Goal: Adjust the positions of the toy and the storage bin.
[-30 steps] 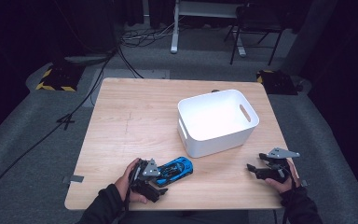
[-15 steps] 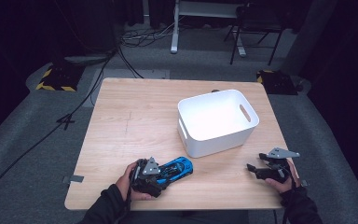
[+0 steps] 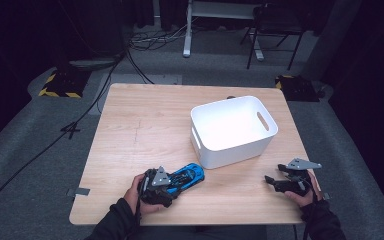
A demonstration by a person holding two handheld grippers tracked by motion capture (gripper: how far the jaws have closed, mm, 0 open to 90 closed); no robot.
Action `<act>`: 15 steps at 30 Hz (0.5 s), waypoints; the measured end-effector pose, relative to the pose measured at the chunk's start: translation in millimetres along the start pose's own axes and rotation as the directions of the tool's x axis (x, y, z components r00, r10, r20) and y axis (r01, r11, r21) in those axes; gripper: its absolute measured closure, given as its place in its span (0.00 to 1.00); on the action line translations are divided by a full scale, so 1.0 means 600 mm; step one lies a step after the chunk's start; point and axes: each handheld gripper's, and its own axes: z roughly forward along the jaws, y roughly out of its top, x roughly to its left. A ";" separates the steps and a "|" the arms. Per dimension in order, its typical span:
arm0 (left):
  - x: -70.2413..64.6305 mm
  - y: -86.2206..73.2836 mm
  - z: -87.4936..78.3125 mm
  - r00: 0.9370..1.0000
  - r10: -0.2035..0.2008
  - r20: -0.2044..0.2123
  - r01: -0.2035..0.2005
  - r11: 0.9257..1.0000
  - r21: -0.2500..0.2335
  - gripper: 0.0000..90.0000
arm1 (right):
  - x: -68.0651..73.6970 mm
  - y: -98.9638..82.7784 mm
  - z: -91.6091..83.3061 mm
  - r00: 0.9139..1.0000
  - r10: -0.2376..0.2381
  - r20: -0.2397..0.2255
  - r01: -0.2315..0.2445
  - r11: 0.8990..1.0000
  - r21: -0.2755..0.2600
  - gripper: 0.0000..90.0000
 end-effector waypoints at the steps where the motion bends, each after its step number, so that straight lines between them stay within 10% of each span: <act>1: 0.000 0.000 0.000 1.000 0.000 0.000 0.000 1.000 0.000 0.26 | 0.000 0.000 0.000 1.000 -0.001 -0.001 0.001 1.000 0.001 0.25; 10: 0.034 -0.011 -0.011 0.995 -0.072 -0.065 0.072 0.997 -0.010 0.27 | -0.001 0.000 0.000 1.000 -0.005 -0.002 0.005 1.000 0.002 0.25; 15: 0.059 -0.023 -0.023 0.980 -0.143 -0.138 0.140 0.990 -0.032 0.27 | -0.001 0.000 0.000 1.000 -0.006 -0.002 0.006 1.000 0.002 0.25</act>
